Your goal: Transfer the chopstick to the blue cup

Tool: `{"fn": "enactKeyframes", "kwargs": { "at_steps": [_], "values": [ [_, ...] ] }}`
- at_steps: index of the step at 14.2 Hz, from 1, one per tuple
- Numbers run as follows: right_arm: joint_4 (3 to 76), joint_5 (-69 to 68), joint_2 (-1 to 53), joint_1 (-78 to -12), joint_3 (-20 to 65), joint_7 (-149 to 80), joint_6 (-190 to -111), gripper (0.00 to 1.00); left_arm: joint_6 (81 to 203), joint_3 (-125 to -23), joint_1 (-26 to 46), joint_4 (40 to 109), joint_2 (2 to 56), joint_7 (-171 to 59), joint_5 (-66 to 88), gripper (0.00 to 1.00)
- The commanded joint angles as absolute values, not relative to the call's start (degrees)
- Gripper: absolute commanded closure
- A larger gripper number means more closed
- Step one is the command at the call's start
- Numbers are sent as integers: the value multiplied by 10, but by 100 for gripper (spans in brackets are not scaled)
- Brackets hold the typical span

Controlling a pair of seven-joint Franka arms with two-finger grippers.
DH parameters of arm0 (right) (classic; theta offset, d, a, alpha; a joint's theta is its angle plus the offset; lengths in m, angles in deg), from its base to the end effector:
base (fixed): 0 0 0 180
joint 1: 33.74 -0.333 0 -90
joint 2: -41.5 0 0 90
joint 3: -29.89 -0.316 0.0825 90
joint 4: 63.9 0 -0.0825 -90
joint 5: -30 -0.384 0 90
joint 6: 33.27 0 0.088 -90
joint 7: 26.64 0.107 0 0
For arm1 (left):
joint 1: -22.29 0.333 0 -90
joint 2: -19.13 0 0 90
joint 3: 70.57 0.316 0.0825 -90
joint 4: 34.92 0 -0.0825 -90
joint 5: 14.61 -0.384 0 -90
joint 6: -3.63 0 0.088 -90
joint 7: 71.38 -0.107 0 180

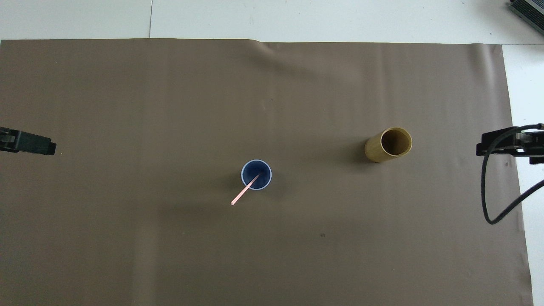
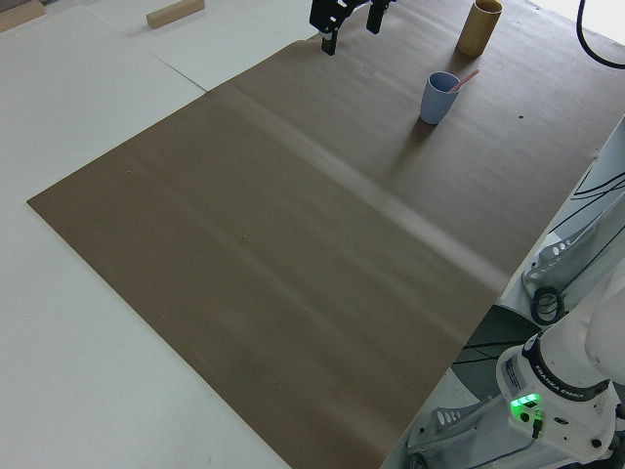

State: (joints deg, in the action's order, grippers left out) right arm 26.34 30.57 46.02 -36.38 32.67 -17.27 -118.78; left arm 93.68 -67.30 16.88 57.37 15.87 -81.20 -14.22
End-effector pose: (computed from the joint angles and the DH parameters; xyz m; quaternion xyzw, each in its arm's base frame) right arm 0.5217 -0.0036 0.6581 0.9965 -0.0832 -0.0016 0.0032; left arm 0.5365 -0.0198 0.6367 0.9945 -0.1042 0.0092 0.0044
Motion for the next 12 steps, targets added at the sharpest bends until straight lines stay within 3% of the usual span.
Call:
{"fn": "enactKeyframes", "kwargs": {
  "at_steps": [1, 12],
  "values": [
    [256, 311, 458, -357, 323, -193, -1177, 0, 933, -682, 169, 573, 150, -799, -159, 0],
    [295, 330, 481, -357, 323, -223, -1184, 0, 934, -681, 175, 576, 149, -795, -153, 0]
  ]
}}
